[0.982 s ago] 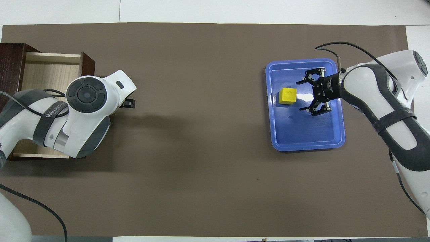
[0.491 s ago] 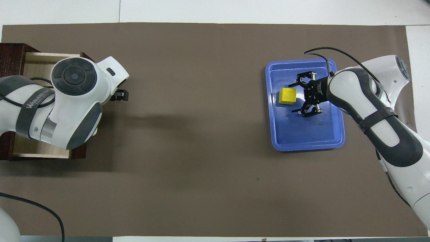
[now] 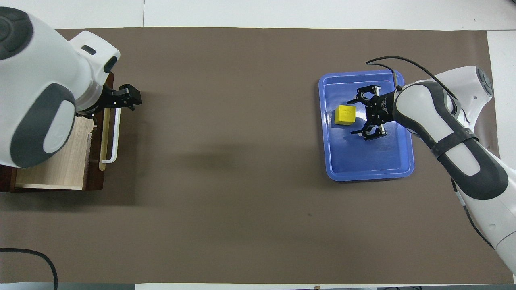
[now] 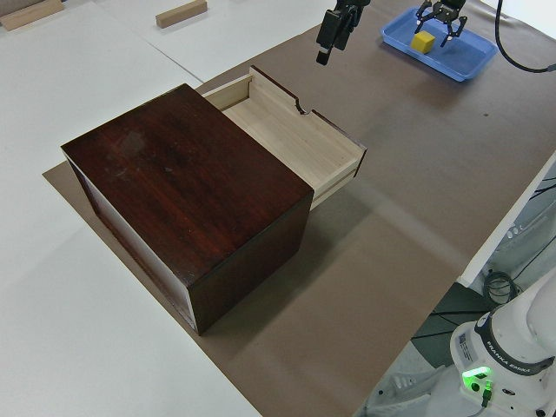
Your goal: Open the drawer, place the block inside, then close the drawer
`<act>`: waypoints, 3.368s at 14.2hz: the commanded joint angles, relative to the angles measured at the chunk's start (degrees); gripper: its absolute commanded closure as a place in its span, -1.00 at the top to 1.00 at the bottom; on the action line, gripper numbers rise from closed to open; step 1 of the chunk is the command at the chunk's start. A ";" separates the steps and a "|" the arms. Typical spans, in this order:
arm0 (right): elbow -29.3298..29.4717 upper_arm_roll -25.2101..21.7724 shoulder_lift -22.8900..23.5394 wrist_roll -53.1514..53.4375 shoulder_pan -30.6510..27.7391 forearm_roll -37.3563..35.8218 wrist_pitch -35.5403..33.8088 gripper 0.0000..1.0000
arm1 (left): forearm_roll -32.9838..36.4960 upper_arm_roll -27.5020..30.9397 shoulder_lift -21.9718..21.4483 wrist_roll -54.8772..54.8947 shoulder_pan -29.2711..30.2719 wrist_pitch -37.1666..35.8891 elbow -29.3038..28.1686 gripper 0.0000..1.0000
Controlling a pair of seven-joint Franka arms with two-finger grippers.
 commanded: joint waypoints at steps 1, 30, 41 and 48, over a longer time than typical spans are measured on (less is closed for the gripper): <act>-0.49 0.24 -0.22 -2.21 -0.38 1.50 0.91 0.17 | -6.82 -0.04 -2.27 -12.16 1.69 -1.60 -0.04 1.00; 17.00 0.51 -1.01 17.02 20.08 1.59 -6.40 -1.00 | -7.19 -0.22 9.58 -97.20 -14.65 7.02 3.46 1.00; 17.00 0.06 -0.57 28.12 26.34 -0.96 0.65 -1.00 | -4.64 -0.30 13.82 -107.59 -18.53 14.41 5.14 1.00; 17.00 0.06 -0.66 28.03 25.90 -0.96 0.03 -1.00 | -4.64 -0.39 13.90 -107.59 -19.14 17.82 3.66 0.23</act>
